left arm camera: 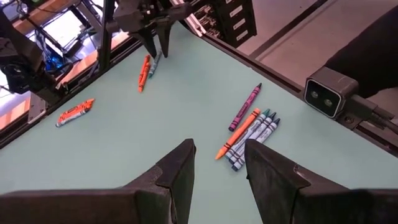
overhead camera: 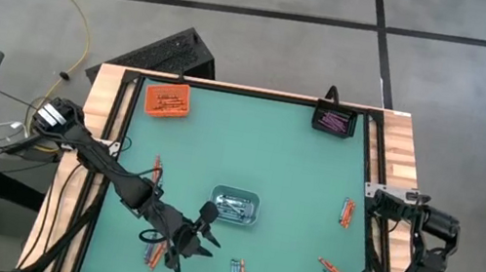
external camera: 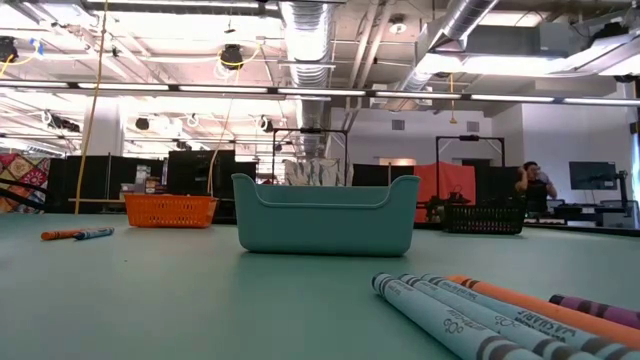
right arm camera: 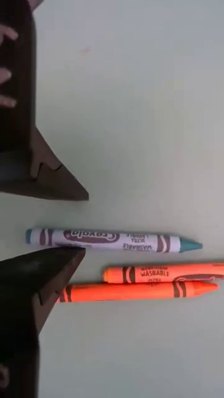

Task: Sort crayons
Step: Put the light blue crayon into the blue bin

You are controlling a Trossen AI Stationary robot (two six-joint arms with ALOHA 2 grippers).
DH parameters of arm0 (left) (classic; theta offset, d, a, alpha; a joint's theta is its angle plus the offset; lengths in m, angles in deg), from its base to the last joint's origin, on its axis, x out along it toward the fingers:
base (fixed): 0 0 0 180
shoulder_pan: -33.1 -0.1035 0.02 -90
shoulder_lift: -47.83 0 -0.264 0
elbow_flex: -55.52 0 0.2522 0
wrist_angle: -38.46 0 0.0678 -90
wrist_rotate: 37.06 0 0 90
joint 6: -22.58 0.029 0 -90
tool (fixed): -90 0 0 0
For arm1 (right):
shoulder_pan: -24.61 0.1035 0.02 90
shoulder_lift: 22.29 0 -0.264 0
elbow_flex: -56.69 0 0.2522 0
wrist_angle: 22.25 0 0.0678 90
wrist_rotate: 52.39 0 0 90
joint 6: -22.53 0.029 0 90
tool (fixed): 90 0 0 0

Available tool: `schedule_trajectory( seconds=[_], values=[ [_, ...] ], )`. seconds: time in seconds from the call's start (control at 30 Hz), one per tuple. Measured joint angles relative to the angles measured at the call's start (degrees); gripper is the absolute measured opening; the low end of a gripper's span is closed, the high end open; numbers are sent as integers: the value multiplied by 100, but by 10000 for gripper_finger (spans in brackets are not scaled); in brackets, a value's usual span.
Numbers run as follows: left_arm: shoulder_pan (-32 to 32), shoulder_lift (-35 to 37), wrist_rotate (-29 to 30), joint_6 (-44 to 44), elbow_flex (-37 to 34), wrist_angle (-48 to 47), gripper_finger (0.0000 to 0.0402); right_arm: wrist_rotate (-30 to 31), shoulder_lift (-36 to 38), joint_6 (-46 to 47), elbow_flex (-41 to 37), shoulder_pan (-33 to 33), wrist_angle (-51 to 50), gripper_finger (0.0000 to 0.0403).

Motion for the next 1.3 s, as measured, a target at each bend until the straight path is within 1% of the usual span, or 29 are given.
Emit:
schedule_trajectory(
  seconds=[0.07,0.2,0.47,0.67,0.8,0.9,1.03,1.13,1.3],
  values=[
    [0,0,-1,-4,0,-6,130,11,8,-19,-128,-14,211,129],
    [0,0,0,-7,0,-64,130,-3,29,-48,-142,-74,292,98],
    [0,0,-1,-4,0,-60,130,-79,244,-303,-160,-169,334,12],
    [0,0,12,-2,0,-158,130,-76,424,-545,-183,-315,285,4],
    [0,0,194,0,0,-379,130,323,554,-930,-115,-517,250,3],
    [0,0,372,-20,0,-600,130,491,633,-1377,-33,-753,274,2],
    [0,0,522,-243,0,-965,130,627,703,-2236,130,-1161,273,1],
    [24,0,702,-551,0,-1381,130,831,703,-3100,261,-1555,277,1],
    [219,9,1420,-1097,0,-2209,130,1193,703,-4948,408,-2431,413,1]
  ],
)
